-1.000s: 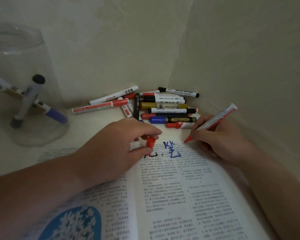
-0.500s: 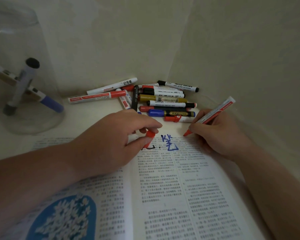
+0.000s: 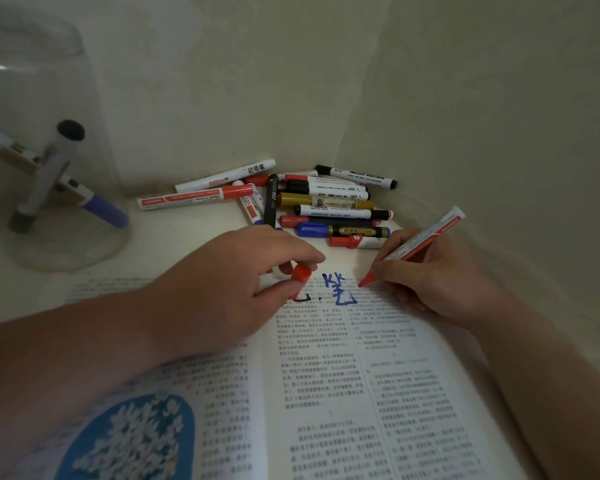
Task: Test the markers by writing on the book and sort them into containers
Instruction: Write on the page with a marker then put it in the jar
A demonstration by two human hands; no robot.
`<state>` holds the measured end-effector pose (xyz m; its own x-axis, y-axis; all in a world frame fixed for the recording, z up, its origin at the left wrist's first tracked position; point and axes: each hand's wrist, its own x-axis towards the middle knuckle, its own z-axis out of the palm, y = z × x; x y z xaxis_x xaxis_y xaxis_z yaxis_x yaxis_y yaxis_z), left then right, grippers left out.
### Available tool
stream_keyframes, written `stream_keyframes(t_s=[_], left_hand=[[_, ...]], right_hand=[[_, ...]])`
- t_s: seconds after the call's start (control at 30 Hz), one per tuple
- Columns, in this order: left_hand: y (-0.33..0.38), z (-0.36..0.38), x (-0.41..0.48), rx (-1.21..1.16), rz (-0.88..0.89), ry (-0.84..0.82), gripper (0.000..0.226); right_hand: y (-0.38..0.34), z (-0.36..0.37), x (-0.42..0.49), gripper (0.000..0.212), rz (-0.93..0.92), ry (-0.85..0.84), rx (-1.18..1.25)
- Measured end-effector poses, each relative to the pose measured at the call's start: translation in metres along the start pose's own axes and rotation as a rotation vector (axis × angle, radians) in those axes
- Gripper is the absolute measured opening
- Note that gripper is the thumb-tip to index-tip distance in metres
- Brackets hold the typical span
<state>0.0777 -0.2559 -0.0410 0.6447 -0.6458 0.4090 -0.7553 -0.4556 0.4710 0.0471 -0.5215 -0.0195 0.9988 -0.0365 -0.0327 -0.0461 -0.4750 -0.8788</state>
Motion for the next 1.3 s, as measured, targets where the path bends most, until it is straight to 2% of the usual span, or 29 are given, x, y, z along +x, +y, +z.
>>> stream_keyframes(t_s=[0.3,0.43,0.63,0.87,1.1,1.23,1.3], left_hand=[[0.0033,-0.0012,0.0007,0.005,-0.017,-0.017,0.031],[0.0039,-0.0013,0.0006,0.007,-0.011,-0.024,0.032],[0.0041,-0.0015,0.0002,0.004,-0.003,-0.025,0.033],[0.0037,-0.0016,0.0001,-0.001,-0.004,-0.029,0.033],[0.0041,-0.0021,0.0006,0.003,-0.005,-0.041,0.032],[0.0041,-0.0019,0.0007,-0.003,-0.012,-0.040,0.032],[0.0045,-0.0019,0.0009,0.000,-0.010,-0.036,0.033]], right_hand=[[0.0040,-0.0053,0.0067,0.018,0.072,0.139,-0.163],[0.0013,-0.0043,0.0050,0.016,0.061,0.103,-0.151],[0.0032,-0.0025,0.0035,0.011,0.059,0.120,0.034],[0.0030,-0.0030,0.0037,0.011,0.019,0.097,-0.020],[-0.0024,-0.0060,-0.0003,0.018,0.005,-0.048,-0.113],[0.0033,-0.0071,0.0011,0.010,-0.035,0.107,0.060],[0.0053,-0.0093,0.0035,0.010,-0.041,0.184,0.063]])
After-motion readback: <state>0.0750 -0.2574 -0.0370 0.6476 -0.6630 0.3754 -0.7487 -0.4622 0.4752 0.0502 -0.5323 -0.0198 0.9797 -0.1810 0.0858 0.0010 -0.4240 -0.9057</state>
